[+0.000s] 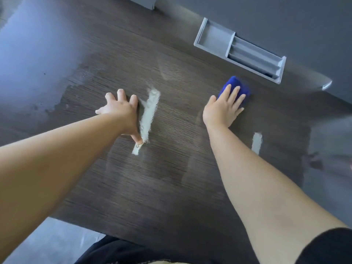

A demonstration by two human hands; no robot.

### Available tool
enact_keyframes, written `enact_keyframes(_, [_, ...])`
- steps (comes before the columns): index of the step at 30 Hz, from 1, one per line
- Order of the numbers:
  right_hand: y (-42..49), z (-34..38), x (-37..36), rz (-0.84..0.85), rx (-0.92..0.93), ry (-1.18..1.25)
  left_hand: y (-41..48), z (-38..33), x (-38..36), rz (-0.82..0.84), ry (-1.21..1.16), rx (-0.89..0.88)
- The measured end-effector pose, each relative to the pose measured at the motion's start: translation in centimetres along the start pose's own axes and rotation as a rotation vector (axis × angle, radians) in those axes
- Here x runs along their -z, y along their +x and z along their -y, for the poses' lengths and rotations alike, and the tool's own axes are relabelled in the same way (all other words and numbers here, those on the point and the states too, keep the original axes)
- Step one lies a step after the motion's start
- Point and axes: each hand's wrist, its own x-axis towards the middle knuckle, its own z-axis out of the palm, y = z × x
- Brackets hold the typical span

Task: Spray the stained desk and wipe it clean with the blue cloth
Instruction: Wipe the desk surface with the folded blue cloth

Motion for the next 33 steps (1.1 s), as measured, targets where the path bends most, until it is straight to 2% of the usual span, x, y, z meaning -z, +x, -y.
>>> enact_keyframes(2, [-2.4, 2.2, -1.3, 0.034, 0.251, -0.043, 0.0, -0.3, 0.1, 0.011, 0.009, 0.008])
enact_keyframes(5, [-5.1, 0.5, -1.6, 0.183, 0.836, -0.093, 0.0, -0.2, 0.0, 0.008, -0.002, 0.006])
enact_keyframes(6, [-4.4, -1.0, -1.2, 0.198, 0.957, -0.097, 0.0, -0.2, -0.1, 0.006, -0.006, 0.0])
enact_keyframes(7, [-3.1, -2.5, -0.7, 0.181, 0.992, -0.102, 0.0, -0.1, -0.1, 0.002, -0.009, -0.004])
enact_keyframes(8, [-1.7, -3.7, -0.2, 0.151, 0.923, -0.109, -0.1, -0.1, -0.1, -0.001, -0.008, -0.007])
enact_keyframes(9, [-0.3, -4.2, 0.2, 0.125, 0.775, -0.106, -0.1, -0.1, -0.1, -0.003, -0.007, -0.006])
enact_keyframes(12, [1.9, -1.5, 0.3, 0.022, 0.244, -0.044, -0.3, -0.1, 0.1, -0.003, -0.007, -0.004])
enact_keyframes(14, [1.3, 2.5, -0.6, 0.02, 0.122, 0.007, -0.3, -0.1, 0.0, 0.0, -0.016, 0.001])
enact_keyframes(16, [-0.5, 5.3, -1.7, 0.049, 0.293, -0.009, -0.3, 0.0, -0.1, 0.0, -0.017, -0.004])
enact_keyframes(19, [-3.0, 5.5, -2.6, 0.166, 0.842, -0.049, -0.2, 0.4, -0.4, -0.007, -0.032, -0.005])
enact_keyframes(21, [-1.6, 3.6, -2.0, 0.238, 1.098, -0.04, -0.2, 0.4, -0.4, -0.001, -0.039, -0.012])
enact_keyframes(22, [-0.2, 2.7, -1.7, 0.22, 1.127, -0.049, -0.2, 0.3, -0.5, 0.004, -0.039, -0.015])
enact_keyframes(23, [1.4, 2.3, -1.4, 0.192, 1.071, -0.054, -0.2, 0.3, -0.5, 0.008, -0.039, -0.012])
enact_keyframes(26, [4.3, 4.6, -1.3, 0.087, 0.583, -0.025, -0.1, 0.2, -0.5, 0.019, -0.052, 0.005])
enact_keyframes(28, [3.3, 7.8, -1.8, 0.062, 0.379, -0.011, -0.1, 0.3, -0.5, 0.023, -0.063, 0.006])
enact_keyframes(29, [2.2, 9.2, -2.1, 0.075, 0.399, -0.014, -0.1, 0.3, -0.5, 0.021, -0.067, 0.006])
enact_keyframes(30, [1.1, 9.9, -2.5, 0.09, 0.499, -0.02, -0.1, 0.3, -0.5, 0.016, -0.067, 0.004])
enact_keyframes(33, [-0.5, 8.7, -2.9, 0.231, 1.005, -0.059, -0.1, 0.4, -0.5, 0.0, -0.066, 0.003])
